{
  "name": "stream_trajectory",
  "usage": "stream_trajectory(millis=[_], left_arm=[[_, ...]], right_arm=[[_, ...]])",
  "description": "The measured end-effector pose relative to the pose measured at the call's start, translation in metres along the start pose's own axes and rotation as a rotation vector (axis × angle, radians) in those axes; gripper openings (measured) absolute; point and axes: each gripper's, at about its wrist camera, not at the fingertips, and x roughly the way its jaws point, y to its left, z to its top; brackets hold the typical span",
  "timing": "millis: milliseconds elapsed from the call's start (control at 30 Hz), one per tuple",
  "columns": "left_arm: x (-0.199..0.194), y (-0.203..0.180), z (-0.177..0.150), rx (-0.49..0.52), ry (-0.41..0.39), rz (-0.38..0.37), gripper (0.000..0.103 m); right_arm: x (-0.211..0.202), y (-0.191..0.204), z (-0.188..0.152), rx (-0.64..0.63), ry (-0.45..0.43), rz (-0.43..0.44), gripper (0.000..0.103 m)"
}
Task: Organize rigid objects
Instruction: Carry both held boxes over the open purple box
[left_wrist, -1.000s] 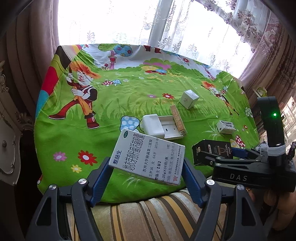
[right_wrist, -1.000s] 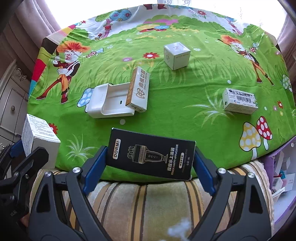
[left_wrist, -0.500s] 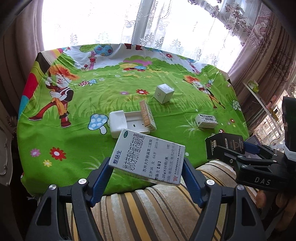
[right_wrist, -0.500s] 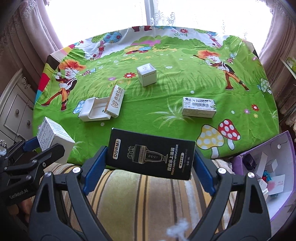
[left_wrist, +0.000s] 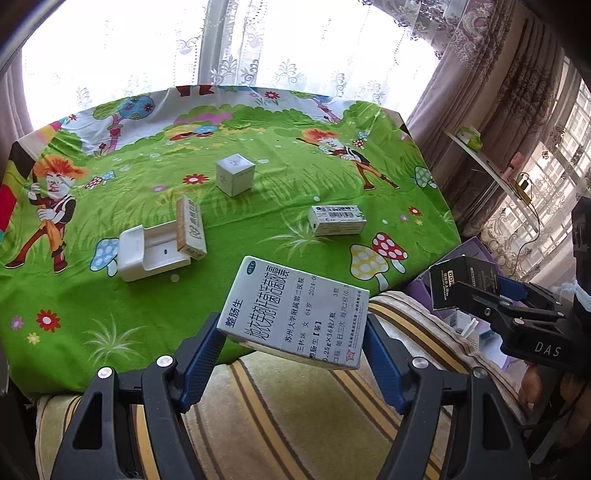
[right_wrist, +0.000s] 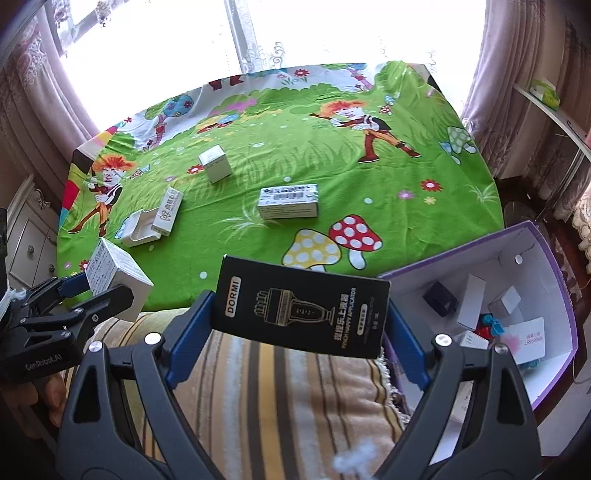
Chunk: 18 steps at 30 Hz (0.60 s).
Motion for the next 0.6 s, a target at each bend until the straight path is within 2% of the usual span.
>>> stream_trajectory(millis=[300,433,600], left_arm=[[0.019,-0.064,0.001,0.095,0.032,-0.066,0.075],[0.027,-0.092,0.006,0.14,0.042,-0.096,0.075],[0.038,-0.122,0.013,0.175,0.058,-0.129,0.075]], right_arm=[[-0.022,-0.085,-0.018,0.114,-0.027,-0.069,0.09],[-0.031,-0.124,-0.028,0.157,-0.039,-0.141,0.09],[-0.034,-0.17,-0.044,0.223,-0.015,-0.199,0.09]])
